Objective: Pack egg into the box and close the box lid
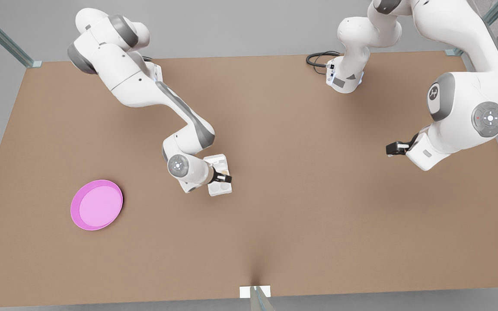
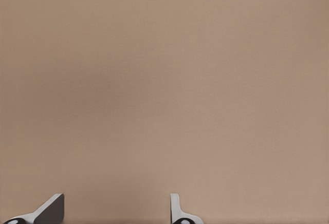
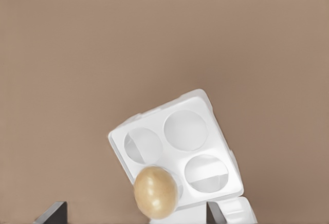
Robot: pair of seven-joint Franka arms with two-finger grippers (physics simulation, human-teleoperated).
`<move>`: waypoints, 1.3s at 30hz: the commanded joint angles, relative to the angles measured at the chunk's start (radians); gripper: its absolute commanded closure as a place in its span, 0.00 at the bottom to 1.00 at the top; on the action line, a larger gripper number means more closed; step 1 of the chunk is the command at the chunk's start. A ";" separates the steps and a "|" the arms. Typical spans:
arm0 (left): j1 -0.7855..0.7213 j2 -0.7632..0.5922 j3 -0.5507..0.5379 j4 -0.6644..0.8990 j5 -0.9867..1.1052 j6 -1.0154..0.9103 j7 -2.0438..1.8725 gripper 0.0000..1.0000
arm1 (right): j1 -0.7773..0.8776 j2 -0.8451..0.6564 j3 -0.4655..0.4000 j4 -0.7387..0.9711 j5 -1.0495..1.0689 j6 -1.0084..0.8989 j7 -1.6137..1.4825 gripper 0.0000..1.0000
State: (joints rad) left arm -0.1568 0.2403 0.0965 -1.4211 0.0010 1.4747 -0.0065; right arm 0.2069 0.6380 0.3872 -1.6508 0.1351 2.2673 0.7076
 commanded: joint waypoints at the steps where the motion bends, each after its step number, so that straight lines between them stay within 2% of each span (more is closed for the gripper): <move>1: -0.001 0.001 0.000 0.001 0.001 0.002 -0.001 0.00 | 0.005 -0.001 -0.002 0.066 -0.051 0.000 -0.045 0.00; 3: -0.033 0.002 0.000 0.001 0.001 -0.014 -0.017 0.00 | 0.006 -0.001 -0.001 0.158 -0.328 0.000 -0.066 0.00; 4: -0.101 -0.001 0.000 0.002 -0.002 -0.088 -0.131 0.00 | 0.000 -0.001 -0.004 0.184 -0.344 0.000 -0.171 0.00; 5: -0.246 0.001 -0.001 0.007 -0.010 -0.128 -0.355 0.00 | -0.023 -0.001 -0.007 0.216 -0.342 0.000 -0.298 0.00; 6: -0.381 0.008 -0.001 0.007 -0.120 -0.139 -0.565 0.46 | -0.049 -0.003 -0.007 0.243 -0.342 0.000 -0.421 0.00; 7: -0.487 0.042 -0.003 0.007 -0.160 -0.163 -0.655 0.79 | -0.083 -0.011 -0.007 0.244 -0.339 -0.003 -0.522 0.00; 9: -0.624 0.204 -0.003 0.059 -0.291 -0.122 -0.845 0.79 | -0.166 -0.047 -0.008 0.244 -0.334 -0.012 -0.737 0.00; 10: -0.662 0.221 -0.004 0.082 -0.366 -0.088 -0.960 0.79 | -0.141 -0.107 -0.103 0.230 -0.330 -0.048 -0.806 0.00; 12: -0.731 0.266 -0.004 0.082 -0.479 0.054 -1.125 0.79 | -0.138 -0.270 -0.278 0.218 -0.213 -0.392 -0.813 0.00; 13: -0.765 0.303 -0.004 0.082 -0.536 0.191 -1.245 0.79 | -0.144 -0.363 -0.315 0.174 -0.170 -0.522 -0.801 0.00; 14: -0.807 0.329 -0.006 0.082 -0.544 0.349 -1.346 0.79 | -0.165 -0.423 -0.314 0.137 -0.155 -0.616 -0.784 0.00; 15: -0.833 0.352 -0.004 0.082 -0.549 0.450 -1.388 0.79 | -0.175 -0.423 -0.314 0.141 -0.149 -0.632 -0.781 0.00; 18: -0.900 0.418 -0.004 0.080 -0.539 0.504 -1.385 0.79 | -0.173 -0.420 -0.315 0.259 -0.170 -0.741 -0.540 0.00; 19: -0.909 0.436 -0.004 0.082 -0.539 0.532 -1.385 0.79 | -0.165 -0.413 -0.311 0.295 -0.261 -0.758 -0.533 0.00; 22: -0.929 0.507 -0.004 0.080 -0.533 0.664 -1.366 0.79 | -0.164 -0.411 -0.309 0.302 -0.252 -0.756 -0.531 0.00; 25: -0.883 0.544 0.002 0.082 -0.521 0.746 -1.354 0.79 | -0.169 -0.408 -0.311 0.302 -0.256 -0.735 -0.531 0.00; 27: -0.880 0.567 0.002 0.082 -0.521 0.794 -1.327 0.79 | -0.167 -0.383 -0.309 0.302 -0.224 -0.657 -0.531 0.00; 28: -0.876 0.573 0.002 0.082 -0.521 0.812 -1.310 0.79 | -0.218 -0.383 -0.314 0.302 -0.094 -0.655 -0.539 0.00; 29: -0.869 0.573 0.003 0.082 -0.519 0.814 -1.305 0.79 | -0.222 -0.382 -0.314 0.298 -0.080 -0.655 -0.542 0.00; 39: -0.865 0.597 0.028 0.093 -0.434 0.911 -1.305 0.79 | -0.225 -0.356 -0.314 0.302 -0.089 -0.658 -0.534 0.00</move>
State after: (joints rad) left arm -1.0226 0.8380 0.1202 -1.3309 -0.4478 2.3194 -1.1066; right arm -0.0169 0.2815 0.0735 -1.3492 0.0425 1.6091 0.2229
